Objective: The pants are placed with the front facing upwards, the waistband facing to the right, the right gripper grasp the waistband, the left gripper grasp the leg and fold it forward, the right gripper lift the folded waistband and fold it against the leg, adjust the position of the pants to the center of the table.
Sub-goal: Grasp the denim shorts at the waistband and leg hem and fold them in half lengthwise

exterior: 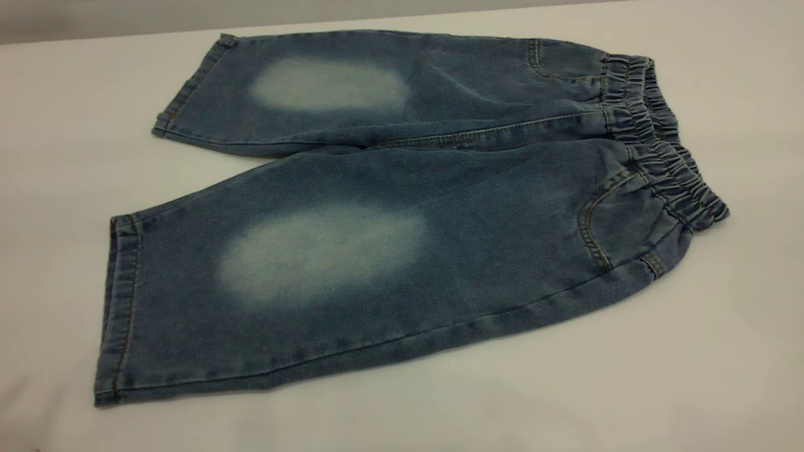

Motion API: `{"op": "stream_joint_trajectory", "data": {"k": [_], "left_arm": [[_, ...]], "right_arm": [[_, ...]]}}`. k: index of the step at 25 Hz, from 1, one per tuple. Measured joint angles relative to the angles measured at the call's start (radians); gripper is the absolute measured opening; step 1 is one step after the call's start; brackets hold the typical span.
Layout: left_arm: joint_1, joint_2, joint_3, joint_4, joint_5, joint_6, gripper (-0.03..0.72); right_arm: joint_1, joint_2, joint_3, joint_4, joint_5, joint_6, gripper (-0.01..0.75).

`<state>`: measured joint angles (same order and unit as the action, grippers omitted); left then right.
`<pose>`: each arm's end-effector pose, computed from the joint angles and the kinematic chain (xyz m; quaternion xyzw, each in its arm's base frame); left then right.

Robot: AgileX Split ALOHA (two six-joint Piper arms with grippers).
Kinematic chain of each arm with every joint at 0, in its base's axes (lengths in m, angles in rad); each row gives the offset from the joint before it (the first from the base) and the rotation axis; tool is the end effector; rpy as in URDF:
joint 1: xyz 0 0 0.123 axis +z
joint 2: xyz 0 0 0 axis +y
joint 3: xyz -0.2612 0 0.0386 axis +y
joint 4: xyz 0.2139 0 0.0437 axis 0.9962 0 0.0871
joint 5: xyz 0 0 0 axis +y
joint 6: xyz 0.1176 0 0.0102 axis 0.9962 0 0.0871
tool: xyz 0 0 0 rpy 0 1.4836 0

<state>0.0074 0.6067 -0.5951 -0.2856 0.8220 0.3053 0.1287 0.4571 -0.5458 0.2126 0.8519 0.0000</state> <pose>0.1083 -0.0236 0.2681 0.0881 0.9039 -0.0709 0.4126 0.0804 0.0293 0.2634 -0.0293 0.8965 0.1297 0.4227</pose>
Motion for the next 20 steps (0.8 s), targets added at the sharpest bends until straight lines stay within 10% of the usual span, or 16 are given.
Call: {"op": "stream_joint_trajectory", "data": {"k": [20], "left_arm": [[0.000, 0.504, 0.003, -0.302, -0.120, 0.689, 0.364]], "right_arm": [[0.000, 0.635, 0.000, 0.083, -0.256, -0.191, 0.241]]}}
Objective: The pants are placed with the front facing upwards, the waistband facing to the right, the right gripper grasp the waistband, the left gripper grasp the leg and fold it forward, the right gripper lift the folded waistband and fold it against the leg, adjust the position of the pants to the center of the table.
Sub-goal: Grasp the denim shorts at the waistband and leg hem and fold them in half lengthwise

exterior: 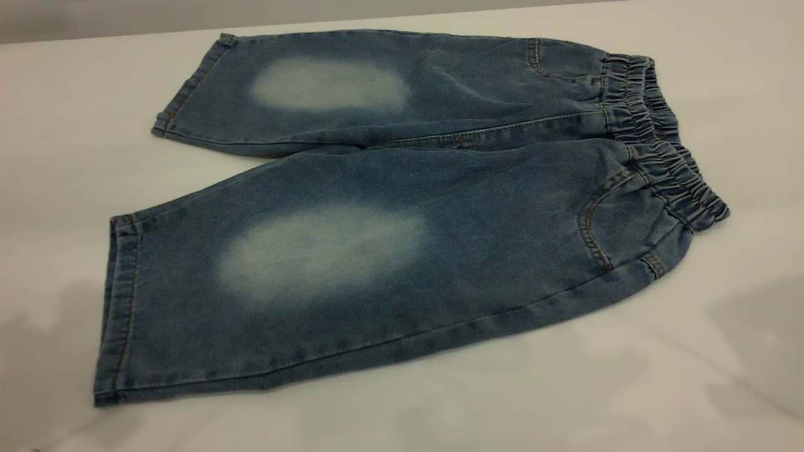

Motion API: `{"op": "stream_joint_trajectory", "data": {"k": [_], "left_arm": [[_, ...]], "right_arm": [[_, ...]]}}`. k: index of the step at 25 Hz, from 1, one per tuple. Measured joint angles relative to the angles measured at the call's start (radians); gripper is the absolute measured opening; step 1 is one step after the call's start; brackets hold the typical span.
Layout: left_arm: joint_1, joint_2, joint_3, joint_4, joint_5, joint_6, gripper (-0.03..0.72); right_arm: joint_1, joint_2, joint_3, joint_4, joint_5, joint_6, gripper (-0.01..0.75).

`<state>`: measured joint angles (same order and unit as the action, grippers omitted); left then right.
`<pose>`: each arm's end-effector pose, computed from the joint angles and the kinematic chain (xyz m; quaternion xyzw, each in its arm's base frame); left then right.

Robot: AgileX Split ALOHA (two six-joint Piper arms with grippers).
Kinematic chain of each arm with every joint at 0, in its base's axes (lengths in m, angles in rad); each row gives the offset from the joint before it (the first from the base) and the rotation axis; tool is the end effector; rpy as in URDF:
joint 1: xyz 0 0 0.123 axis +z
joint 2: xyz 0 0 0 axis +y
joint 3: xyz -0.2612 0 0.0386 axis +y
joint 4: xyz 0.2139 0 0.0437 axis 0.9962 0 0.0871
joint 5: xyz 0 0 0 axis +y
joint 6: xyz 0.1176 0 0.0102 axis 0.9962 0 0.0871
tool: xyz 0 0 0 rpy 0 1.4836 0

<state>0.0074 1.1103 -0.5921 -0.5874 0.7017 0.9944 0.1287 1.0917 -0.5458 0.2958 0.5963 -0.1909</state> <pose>0.1816 -0.0409 0.2108 0.2883 0.9058 -0.1023 0.2931 0.1748 0.0421 0.1987 -0.0566 0.9596 0.1032 0.2556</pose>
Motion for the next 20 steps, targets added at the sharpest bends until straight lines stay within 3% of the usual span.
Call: {"op": "stream_joint_trajectory", "data": {"k": [5, 13, 20], "left_arm": [[-0.005, 0.095, 0.001, -0.106, -0.029, 0.100, 0.410], [-0.154, 0.227, 0.001, -0.133, -0.146, 0.177, 0.413], [-0.286, 0.358, 0.001, -0.127, -0.246, 0.189, 0.414]], "right_arm": [[0.000, 0.148, 0.000, 0.017, -0.108, -0.045, 0.303], [0.000, 0.352, -0.001, 0.060, -0.305, -0.029, 0.575], [0.000, 0.498, -0.002, 0.113, -0.368, -0.027, 0.573]]}}
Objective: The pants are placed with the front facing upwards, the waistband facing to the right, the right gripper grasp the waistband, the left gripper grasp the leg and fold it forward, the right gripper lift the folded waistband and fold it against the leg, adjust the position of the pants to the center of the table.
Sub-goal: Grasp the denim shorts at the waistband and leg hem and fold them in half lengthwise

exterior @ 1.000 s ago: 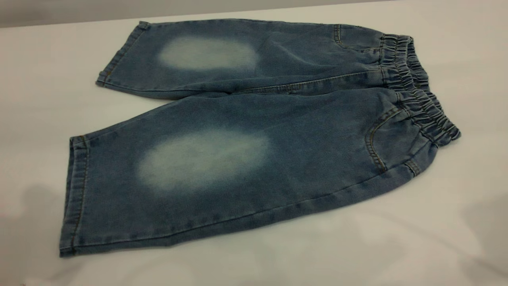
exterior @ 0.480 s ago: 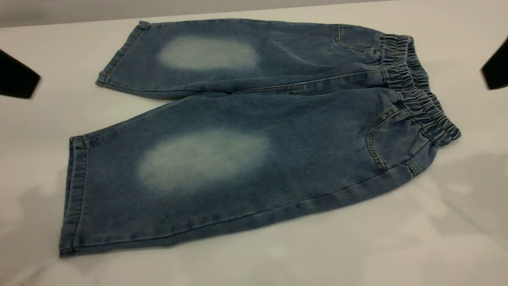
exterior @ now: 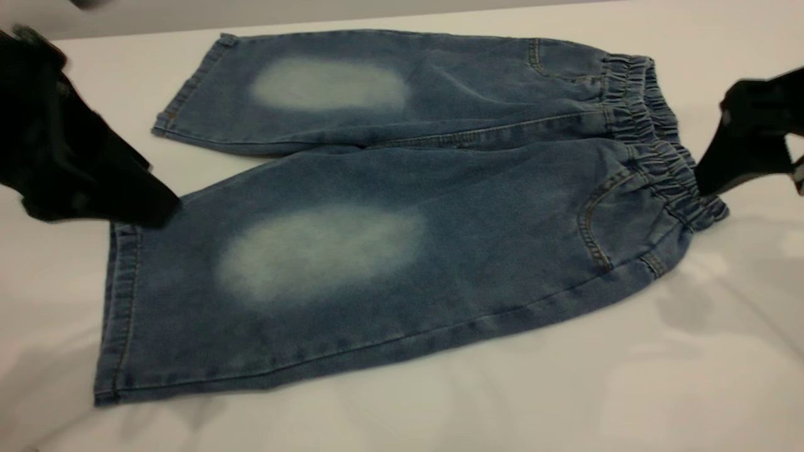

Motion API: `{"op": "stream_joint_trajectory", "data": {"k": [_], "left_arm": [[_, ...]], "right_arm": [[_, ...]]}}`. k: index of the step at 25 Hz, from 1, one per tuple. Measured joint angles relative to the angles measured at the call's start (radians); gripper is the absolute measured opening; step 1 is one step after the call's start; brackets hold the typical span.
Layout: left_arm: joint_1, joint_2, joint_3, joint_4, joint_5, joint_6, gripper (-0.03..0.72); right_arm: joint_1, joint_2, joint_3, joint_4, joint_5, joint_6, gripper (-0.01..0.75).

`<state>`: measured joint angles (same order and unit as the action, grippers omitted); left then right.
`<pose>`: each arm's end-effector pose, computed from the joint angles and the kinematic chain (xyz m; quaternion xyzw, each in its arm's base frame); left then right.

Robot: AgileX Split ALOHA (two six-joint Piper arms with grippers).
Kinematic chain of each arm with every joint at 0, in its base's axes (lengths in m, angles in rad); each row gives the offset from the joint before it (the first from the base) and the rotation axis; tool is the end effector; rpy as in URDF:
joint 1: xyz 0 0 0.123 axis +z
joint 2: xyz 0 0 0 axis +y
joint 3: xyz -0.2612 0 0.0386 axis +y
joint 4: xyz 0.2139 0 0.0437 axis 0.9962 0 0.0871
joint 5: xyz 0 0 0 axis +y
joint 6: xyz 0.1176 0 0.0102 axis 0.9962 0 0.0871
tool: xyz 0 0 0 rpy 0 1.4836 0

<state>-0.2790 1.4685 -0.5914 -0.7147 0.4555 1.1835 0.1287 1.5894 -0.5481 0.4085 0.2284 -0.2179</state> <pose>0.2106 -0.0958 0.1473 0.4052 0.8785 -0.1160 0.2251 0.2323 0.0408 0.1129 0.0165 0.9783 0.0747 0.1924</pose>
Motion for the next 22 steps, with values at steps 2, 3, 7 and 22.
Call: {"op": "stream_joint_trajectory", "data": {"k": [2, 3, 7, 22], "left_arm": [[-0.025, 0.017, 0.000, 0.000, -0.021, 0.010, 0.414], [-0.035, 0.017, 0.000, 0.000, -0.023, 0.013, 0.414], [-0.037, 0.017, 0.000, 0.000, -0.030, 0.013, 0.414], [-0.037, 0.016, -0.001, -0.054, -0.161, 0.009, 0.414]], "right_arm": [[0.000, 0.028, -0.010, 0.013, -0.044, 0.000, 0.571], [-0.002, 0.043, -0.021, 0.018, -0.063, 0.000, 0.571], [-0.044, 0.120, -0.074, 0.040, -0.055, -0.011, 0.570], [-0.104, 0.217, -0.270, 0.332, 0.192, -0.350, 0.570]]}}
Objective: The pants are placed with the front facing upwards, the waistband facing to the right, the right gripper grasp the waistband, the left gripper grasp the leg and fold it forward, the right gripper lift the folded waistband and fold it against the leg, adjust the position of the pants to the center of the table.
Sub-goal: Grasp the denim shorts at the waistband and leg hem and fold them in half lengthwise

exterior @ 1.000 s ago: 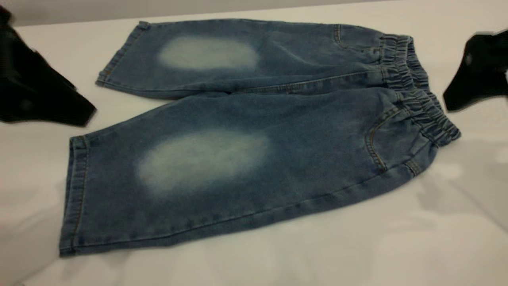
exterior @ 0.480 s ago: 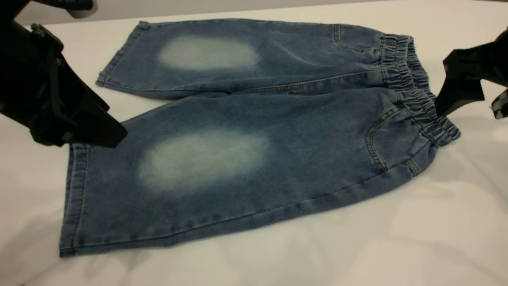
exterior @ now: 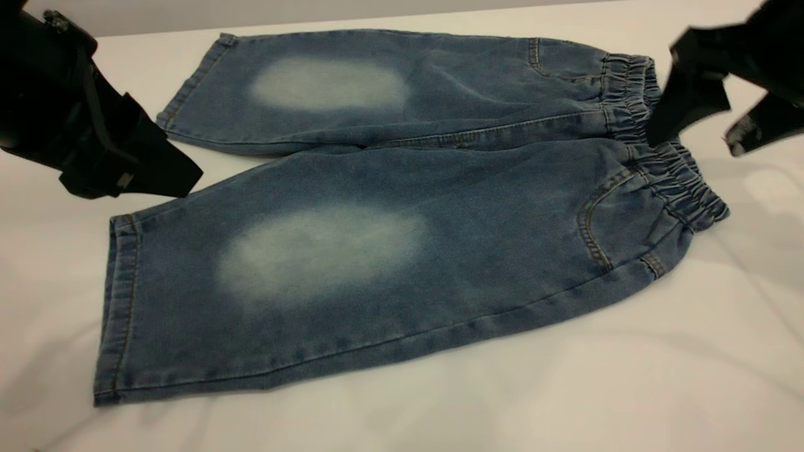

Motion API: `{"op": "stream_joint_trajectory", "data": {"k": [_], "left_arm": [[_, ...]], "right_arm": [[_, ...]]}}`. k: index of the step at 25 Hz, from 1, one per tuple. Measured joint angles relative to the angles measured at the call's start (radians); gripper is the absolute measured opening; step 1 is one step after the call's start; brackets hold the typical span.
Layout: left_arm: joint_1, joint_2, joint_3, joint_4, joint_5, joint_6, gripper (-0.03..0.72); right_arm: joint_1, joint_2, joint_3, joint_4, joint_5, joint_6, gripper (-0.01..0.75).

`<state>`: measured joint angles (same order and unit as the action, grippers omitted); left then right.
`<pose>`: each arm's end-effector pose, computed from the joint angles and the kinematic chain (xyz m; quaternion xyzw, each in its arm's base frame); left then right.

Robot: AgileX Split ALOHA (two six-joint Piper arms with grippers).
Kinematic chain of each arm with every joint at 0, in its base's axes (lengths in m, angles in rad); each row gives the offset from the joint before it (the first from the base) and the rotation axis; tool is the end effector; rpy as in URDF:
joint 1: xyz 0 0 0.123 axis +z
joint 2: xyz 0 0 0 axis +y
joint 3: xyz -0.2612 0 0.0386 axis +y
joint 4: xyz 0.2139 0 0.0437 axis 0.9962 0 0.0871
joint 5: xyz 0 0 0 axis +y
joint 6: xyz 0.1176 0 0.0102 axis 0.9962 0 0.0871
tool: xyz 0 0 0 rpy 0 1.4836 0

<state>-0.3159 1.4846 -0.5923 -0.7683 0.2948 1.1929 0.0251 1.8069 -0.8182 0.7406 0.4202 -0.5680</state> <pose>0.2252 -0.0987 0.1489 0.3818 0.8784 -0.0798 0.2763 0.2907 0.0399 0.1067 0.0257 0.9751 0.1496 0.1618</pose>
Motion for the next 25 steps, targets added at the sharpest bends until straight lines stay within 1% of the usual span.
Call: {"op": "stream_joint_trajectory", "data": {"k": [4, 8, 13, 16, 18, 21, 25], "left_arm": [[0.000, 0.018, -0.001, 0.000, -0.018, 0.000, 0.414], [0.000, 0.094, -0.028, -0.001, -0.014, 0.000, 0.414], [0.000, 0.180, -0.091, -0.032, 0.001, 0.000, 0.414], [0.000, 0.181, -0.111, -0.031, 0.007, 0.000, 0.414], [0.000, 0.180, -0.111, -0.028, 0.007, 0.001, 0.414], [0.000, 0.180, -0.111, -0.028, 0.018, 0.002, 0.414], [0.000, 0.180, -0.111, -0.028, 0.019, 0.002, 0.414]], "right_arm": [[-0.042, 0.005, 0.000, 0.051, 0.012, -0.046, 0.570], [-0.124, 0.040, -0.029, 0.054, 0.070, -0.068, 0.570], [-0.241, 0.094, -0.057, 0.126, 0.155, -0.126, 0.570], [-0.299, 0.135, -0.057, 0.172, 0.204, -0.164, 0.568], [-0.316, 0.164, -0.057, 0.206, 0.217, -0.197, 0.561], [-0.313, 0.184, -0.056, 0.263, 0.258, -0.259, 0.550], [-0.314, 0.191, -0.056, 0.324, 0.250, -0.302, 0.546]]}}
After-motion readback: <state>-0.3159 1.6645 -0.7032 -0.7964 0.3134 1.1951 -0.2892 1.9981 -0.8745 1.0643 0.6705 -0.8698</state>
